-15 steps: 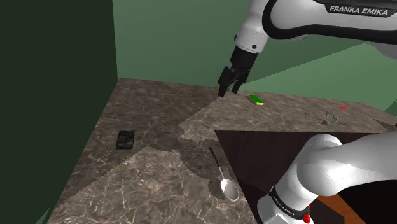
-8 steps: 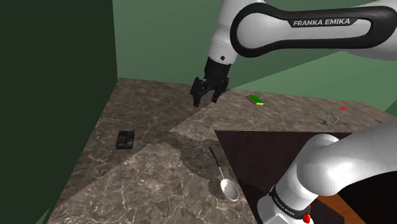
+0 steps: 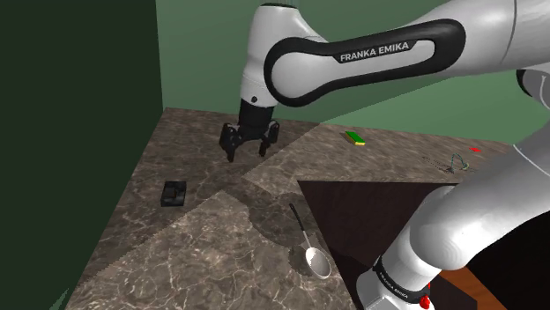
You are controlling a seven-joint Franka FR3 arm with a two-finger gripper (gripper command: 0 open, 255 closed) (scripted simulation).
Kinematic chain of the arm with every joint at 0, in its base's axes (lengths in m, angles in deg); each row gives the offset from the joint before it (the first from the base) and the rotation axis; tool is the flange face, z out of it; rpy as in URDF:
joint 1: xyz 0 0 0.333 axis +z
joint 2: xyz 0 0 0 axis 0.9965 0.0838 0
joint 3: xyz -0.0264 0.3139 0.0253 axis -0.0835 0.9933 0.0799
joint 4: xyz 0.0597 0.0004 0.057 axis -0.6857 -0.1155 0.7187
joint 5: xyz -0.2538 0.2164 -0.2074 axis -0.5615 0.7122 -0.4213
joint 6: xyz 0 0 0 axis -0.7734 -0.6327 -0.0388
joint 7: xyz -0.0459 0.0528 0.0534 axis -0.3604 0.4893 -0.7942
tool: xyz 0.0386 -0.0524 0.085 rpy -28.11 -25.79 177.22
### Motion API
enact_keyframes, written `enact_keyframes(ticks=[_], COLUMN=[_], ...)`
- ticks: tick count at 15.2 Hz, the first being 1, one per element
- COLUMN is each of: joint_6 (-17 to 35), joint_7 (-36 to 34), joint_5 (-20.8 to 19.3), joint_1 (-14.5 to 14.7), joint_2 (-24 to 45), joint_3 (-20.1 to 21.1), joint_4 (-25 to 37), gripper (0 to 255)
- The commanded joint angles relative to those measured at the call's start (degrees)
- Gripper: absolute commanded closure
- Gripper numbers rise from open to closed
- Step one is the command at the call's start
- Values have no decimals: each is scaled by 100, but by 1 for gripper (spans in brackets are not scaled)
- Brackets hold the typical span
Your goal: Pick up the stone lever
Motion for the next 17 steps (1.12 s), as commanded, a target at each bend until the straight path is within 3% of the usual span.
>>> enact_keyframes(ticks=[1,8,13,17], joint_6=[128,298,90,-197], joint_7=[-490,-2217,-3191,-3681], joint_5=[-249,-1480,-2277,-2671], joint_1=[-63,95,601,1075], joint_2=[511,2374,3719,4718], joint_3=[226,603,427,176], joint_4=[330,1594,2807,3929], gripper=[0,0,0,0])
